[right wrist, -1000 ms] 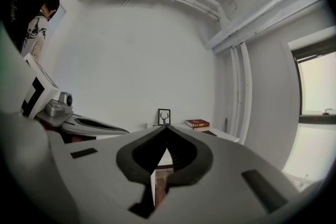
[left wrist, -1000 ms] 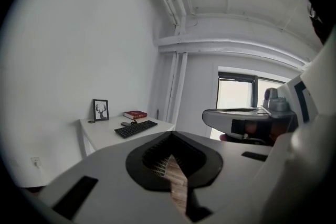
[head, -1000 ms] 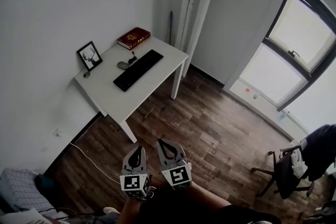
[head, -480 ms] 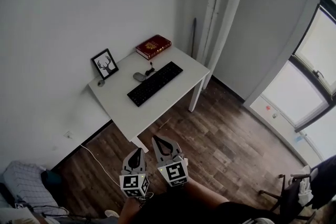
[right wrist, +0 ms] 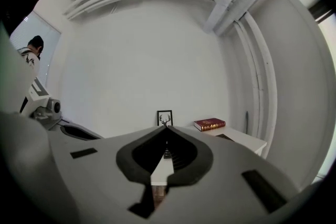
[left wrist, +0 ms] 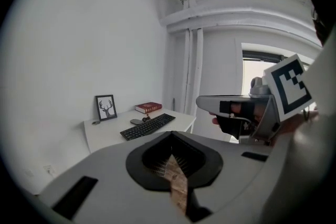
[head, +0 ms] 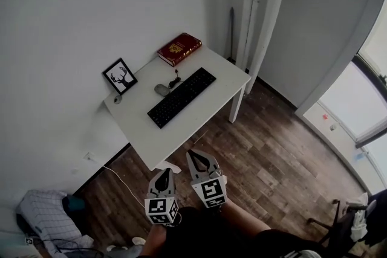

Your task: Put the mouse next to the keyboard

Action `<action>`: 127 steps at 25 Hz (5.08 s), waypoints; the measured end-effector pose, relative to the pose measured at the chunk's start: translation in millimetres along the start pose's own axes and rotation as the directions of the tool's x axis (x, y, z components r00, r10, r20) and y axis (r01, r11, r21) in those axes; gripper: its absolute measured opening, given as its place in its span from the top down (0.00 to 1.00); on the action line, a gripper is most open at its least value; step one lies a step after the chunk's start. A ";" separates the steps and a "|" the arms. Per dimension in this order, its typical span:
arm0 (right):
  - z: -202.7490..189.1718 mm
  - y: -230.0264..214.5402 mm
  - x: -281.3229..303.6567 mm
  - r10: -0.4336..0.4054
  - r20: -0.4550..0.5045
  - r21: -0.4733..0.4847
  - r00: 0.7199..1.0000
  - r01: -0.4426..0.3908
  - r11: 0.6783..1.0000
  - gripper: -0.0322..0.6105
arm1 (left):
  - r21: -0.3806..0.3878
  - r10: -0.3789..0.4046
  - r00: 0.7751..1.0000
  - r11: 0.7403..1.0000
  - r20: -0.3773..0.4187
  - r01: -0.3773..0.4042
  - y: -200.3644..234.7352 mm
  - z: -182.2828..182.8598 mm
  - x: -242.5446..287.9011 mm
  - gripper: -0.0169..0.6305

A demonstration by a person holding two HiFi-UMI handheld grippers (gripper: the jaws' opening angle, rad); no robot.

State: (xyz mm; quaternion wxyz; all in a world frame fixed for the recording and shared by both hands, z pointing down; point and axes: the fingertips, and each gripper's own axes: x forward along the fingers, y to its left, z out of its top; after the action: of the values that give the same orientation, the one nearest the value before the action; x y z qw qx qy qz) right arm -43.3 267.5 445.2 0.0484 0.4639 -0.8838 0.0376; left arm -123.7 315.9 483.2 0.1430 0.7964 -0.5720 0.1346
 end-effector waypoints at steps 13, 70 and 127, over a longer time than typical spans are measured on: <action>-23.2 -38.9 55.6 0.016 -0.077 -0.012 0.997 -0.017 1.000 0.92 | -0.028 -0.008 1.000 1.000 -0.023 0.007 22.7 9.2 78.9 0.97; -172.6 -109.1 468.9 0.199 -0.720 -0.066 0.664 -0.351 0.934 0.56 | -0.318 0.177 0.939 0.909 -0.294 -0.271 255.8 12.1 347.9 0.97; -135.8 -81.1 434.4 0.159 -0.656 -0.057 0.738 -0.258 0.964 0.48 | -0.259 0.175 0.964 0.939 -0.202 -0.225 258.7 22.7 262.6 0.97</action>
State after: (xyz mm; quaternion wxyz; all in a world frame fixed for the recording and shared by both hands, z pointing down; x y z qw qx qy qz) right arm -215.0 -117.9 634.1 0.3785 0.3156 -0.8594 0.1365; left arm -286.9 -0.8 580.6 0.2895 0.6908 -0.6483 0.1364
